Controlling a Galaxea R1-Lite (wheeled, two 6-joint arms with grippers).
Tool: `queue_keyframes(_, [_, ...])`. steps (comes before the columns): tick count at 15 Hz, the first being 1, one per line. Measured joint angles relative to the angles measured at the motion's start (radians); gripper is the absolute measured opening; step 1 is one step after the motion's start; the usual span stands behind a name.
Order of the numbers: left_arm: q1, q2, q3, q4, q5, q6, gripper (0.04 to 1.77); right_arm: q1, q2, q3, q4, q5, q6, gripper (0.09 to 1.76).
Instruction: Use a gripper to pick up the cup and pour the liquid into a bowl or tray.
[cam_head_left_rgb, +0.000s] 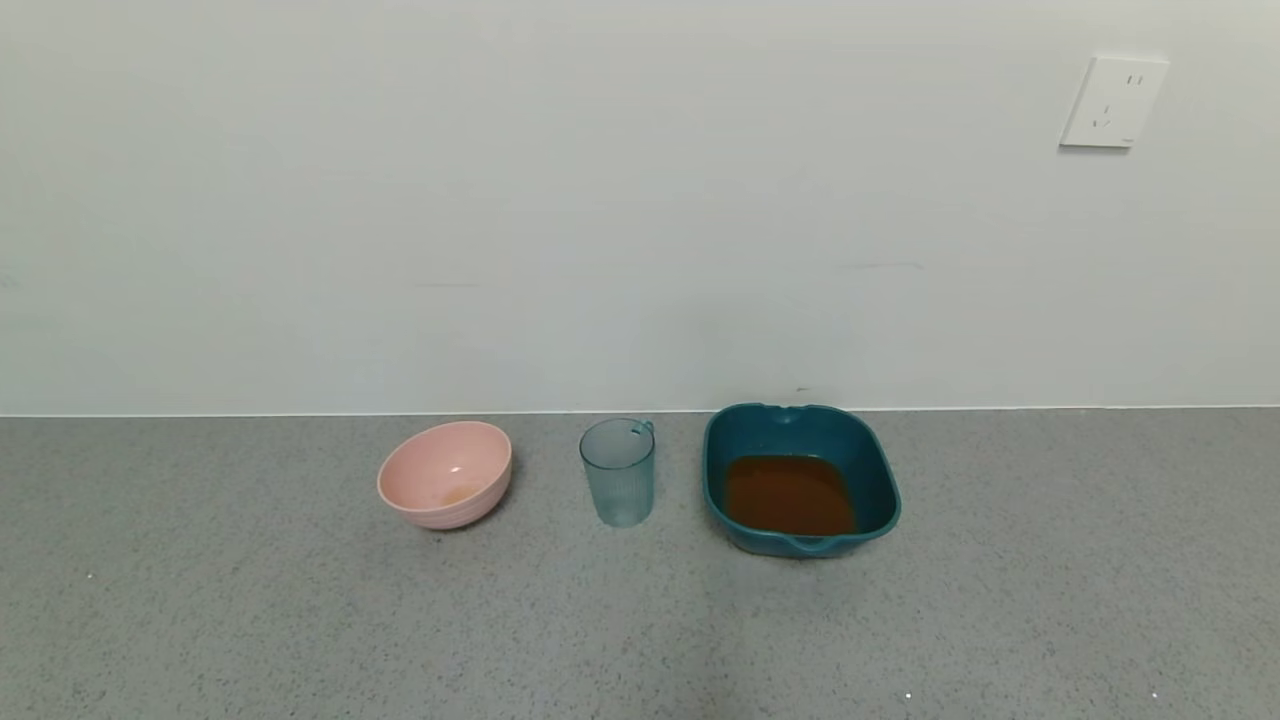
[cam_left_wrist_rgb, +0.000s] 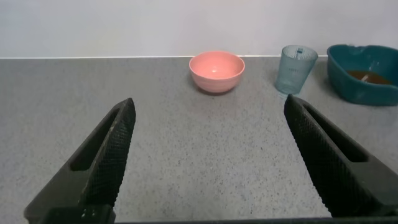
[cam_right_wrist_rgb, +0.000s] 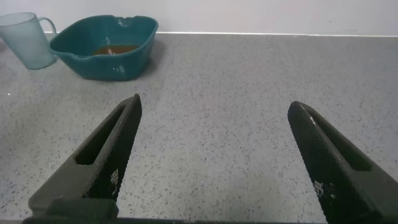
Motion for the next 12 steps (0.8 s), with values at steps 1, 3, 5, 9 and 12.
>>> queue_keyframes(1, [0.001,-0.026,0.045,-0.024,-0.004,-0.011,1.72,0.0,0.0,0.0,0.0,0.0,0.0,1.71])
queue_keyframes(3, [0.001,-0.061,0.127,-0.111,-0.01,-0.048,1.72,0.0,0.0,0.0,0.0,0.0,0.0,1.71])
queue_keyframes(5, [0.001,-0.077,0.199,-0.192,-0.013,-0.065,1.72,0.0,0.0,0.0,0.0,0.0,0.0,1.71])
queue_keyframes(9, [0.001,-0.085,0.322,-0.29,-0.023,-0.058,1.72,0.0,0.0,0.0,0.0,0.0,0.0,1.71])
queue_keyframes(12, [0.002,-0.086,0.367,-0.259,-0.035,-0.059,1.72,0.0,0.0,0.0,0.0,0.0,0.0,1.71])
